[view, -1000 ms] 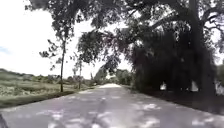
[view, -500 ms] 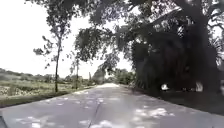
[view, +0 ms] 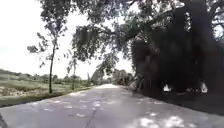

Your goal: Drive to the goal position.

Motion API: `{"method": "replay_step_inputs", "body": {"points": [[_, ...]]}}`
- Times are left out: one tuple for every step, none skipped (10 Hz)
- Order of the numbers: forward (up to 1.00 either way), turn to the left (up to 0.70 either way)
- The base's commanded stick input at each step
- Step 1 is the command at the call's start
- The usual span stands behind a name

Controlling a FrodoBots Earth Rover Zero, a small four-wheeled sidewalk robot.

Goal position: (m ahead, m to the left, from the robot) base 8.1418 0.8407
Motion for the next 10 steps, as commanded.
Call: {"method": "replay_step_inputs", "body": {"points": [[0.85,0.22],[0.85,0.34],[0.85,0.14],[0.85,0.00],[0.85,0.00],[0.85,0.00],[0.85,0.00],[0.85,0.00],[0.85,0.00],[0.85,0.00]]}}
